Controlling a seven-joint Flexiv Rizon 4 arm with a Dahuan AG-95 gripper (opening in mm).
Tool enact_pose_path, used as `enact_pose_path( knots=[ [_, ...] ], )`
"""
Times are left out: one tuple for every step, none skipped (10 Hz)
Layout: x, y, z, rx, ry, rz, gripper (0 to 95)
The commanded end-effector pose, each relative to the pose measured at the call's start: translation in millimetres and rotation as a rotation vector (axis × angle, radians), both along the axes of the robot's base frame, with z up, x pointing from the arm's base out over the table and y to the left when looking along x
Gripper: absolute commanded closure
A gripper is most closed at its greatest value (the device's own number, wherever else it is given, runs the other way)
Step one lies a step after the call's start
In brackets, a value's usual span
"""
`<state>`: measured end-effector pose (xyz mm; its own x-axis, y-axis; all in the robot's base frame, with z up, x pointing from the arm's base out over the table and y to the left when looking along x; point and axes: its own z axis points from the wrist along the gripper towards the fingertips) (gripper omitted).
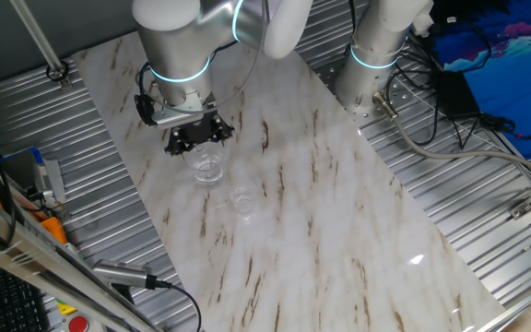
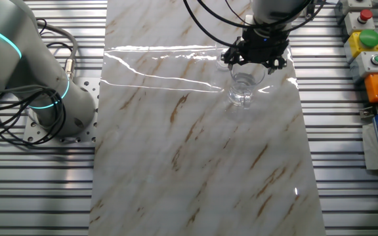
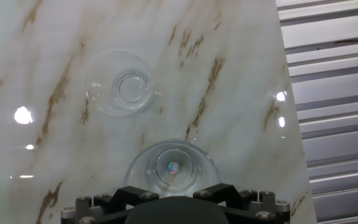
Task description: Pour the water from one cup into another empty cup
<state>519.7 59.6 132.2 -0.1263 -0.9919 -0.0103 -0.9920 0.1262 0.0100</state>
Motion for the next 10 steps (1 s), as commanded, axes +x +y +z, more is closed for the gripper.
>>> enact_pose_path(
  knots=[
    [-0.2, -0.1, -0.2, 0.001, -0.001, 0.000, 0.0],
    [-0.2, -0.1, -0.2, 0.001, -0.001, 0.001, 0.0],
    [-0.2, -0.1, -0.2, 0.000, 0.000, 0.002, 0.0],
    [-0.2, -0.1, -0.2, 0.000, 0.001, 0.011, 0.0],
    [-0.2, -0.1, -0.2, 0.000, 0.001, 0.012, 0.0],
    [-0.2, -0.1, -0.2, -0.003, 0.000, 0.018, 0.0],
    [-0.2, -0.1, -0.2, -0.010, -0.005, 0.021, 0.0],
    [-0.1, -0.1, -0.1, -0.006, -0.010, 0.022, 0.0],
    [0.0, -0.1, -0.2, -0.002, -0.011, 0.018, 0.0],
    [0.3, -0.3, -0.8, -0.001, -0.013, 0.013, 0.0]
  ],
)
